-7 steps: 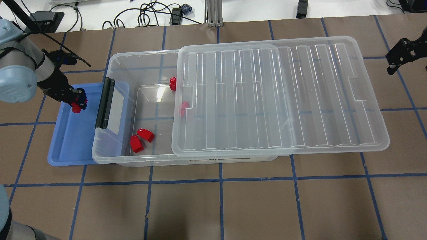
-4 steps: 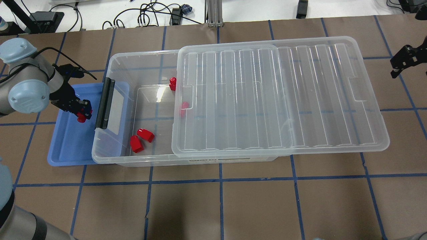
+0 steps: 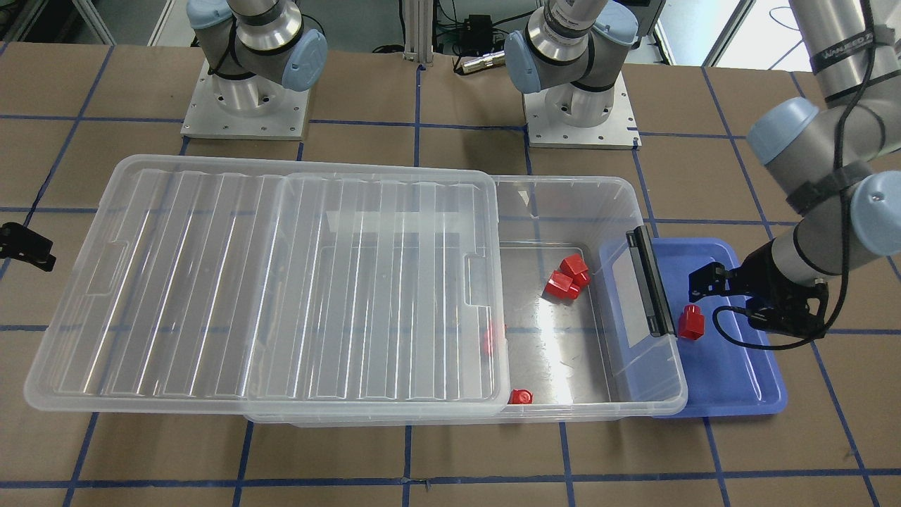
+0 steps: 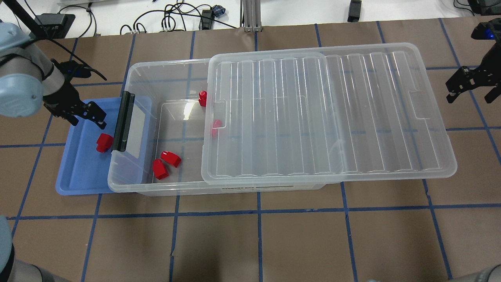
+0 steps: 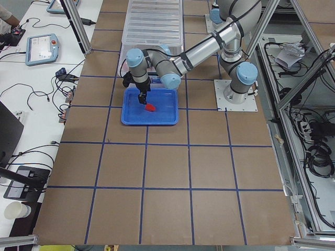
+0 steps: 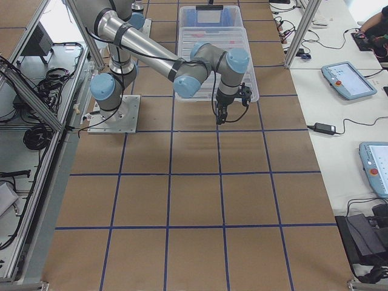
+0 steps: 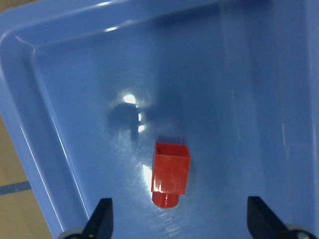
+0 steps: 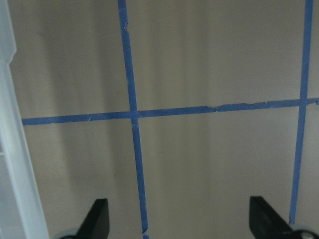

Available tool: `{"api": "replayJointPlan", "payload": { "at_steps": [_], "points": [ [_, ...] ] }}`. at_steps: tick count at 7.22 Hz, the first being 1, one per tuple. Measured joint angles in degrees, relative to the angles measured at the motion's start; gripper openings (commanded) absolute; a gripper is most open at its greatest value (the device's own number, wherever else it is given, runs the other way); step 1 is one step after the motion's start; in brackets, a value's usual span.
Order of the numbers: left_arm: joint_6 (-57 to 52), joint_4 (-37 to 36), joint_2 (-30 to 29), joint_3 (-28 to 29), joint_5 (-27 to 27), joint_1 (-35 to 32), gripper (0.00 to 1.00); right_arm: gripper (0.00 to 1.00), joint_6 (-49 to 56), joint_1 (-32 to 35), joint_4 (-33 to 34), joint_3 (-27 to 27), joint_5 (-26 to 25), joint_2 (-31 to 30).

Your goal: Place red block in blue tray from box

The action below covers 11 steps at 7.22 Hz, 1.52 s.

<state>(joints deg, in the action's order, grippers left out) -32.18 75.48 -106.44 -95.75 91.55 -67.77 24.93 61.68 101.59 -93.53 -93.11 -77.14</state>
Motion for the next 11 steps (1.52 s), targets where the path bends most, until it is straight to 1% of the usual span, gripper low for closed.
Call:
{"api": "replayJointPlan", "payload": {
  "at_steps": [1,2,3,4,6,8,11],
  "points": [
    [4.7,8.6,2.5,4.8,-0.1,-3.6,1.0,1.0,-0.1,1.0,0.0,-0.1,0.0,-0.1],
    [10.9,14.3,4.7,8.7,0.1,-8.4,1.0,1.0,-0.2,2.3,0.0,-0.1,0.0,-0.1],
    [16.4,16.9,6.5,10.9,0.3,-12.9,1.0,1.0,-0.2,3.1,0.0,-0.1,0.0,0.0],
    [21.1,17.9,8.1,11.9,0.4,-16.7,1.0,1.0,-0.2,3.4,0.0,-0.2,0.0,0.1],
    [28.8,18.3,11.8,12.1,0.5,-23.8,1.0,1.0,-0.6,4.0,-0.2,-0.5,0.2,0.1],
    [30.0,17.8,15.3,11.7,0.3,-25.8,1.0,1.0,-3.6,6.2,-0.6,-0.6,0.2,-0.1],
    [29.3,17.2,17.6,11.5,-0.1,-22.6,1.0,1.0,-9.7,11.5,-0.6,-0.6,0.2,-0.1]
  ]
}}
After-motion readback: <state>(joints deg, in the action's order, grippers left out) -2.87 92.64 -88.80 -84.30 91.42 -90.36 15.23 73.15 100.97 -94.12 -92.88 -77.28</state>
